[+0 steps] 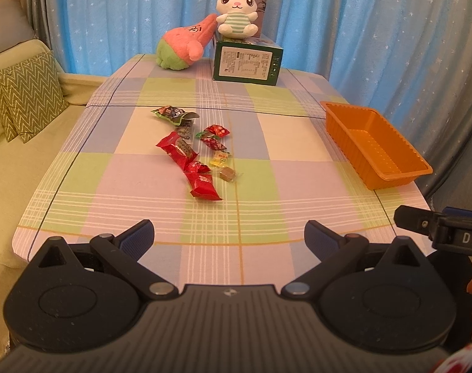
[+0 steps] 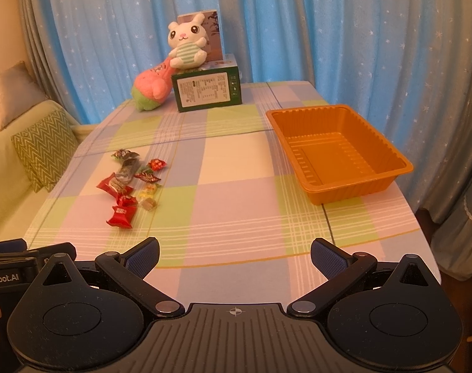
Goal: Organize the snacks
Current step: 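Grasp the red packet with the left tool while the right tool grasps a clear sweet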
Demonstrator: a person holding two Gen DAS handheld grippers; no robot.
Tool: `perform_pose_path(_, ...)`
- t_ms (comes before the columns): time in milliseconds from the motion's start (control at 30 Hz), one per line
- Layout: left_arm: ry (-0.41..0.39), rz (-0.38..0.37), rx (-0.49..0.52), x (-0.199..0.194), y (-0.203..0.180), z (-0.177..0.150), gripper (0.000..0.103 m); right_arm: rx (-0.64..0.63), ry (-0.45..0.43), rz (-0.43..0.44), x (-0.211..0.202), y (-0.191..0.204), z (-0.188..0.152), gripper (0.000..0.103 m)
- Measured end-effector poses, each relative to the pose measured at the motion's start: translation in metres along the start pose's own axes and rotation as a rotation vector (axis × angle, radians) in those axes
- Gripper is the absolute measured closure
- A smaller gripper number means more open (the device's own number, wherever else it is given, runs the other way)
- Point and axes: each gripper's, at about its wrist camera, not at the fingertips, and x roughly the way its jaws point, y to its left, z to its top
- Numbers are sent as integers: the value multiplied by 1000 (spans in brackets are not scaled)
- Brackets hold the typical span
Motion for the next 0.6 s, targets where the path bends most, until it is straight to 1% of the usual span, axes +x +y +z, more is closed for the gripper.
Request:
perform_pose_path(67, 6, 7, -9, 6, 6, 0, 1, -3, -4, 4, 5, 2, 0, 0)
perform_pose_path(167, 19, 22, -16, 20, 17, 2, 6, -9, -13, 25, 15, 3, -1, 0)
perform_pose_path(367, 42, 36, -12, 54, 31, 15, 13, -38, 19, 48, 51, 7, 1, 1)
perform_pose_path(433, 60, 29, -9, 69, 34, 21, 16, -41, 21, 59, 62, 9, 3, 1)
perform_pose_path(500, 87, 7, -15, 88, 38, 29, 24, -46, 25, 70, 74, 11, 6, 2)
perform_pose_path(533, 101, 1, -19, 97, 40, 33, 26, -50, 28, 77, 81, 11, 8, 4)
perform_pose_path(567, 111, -1, -18, 105, 41, 36, 32, -53, 33, 86, 88, 12, 10, 12)
perform_pose_path(600, 120, -1, -17, 113, 43, 39, 37, -55, 43, 97, 95, 11, 12, 17)
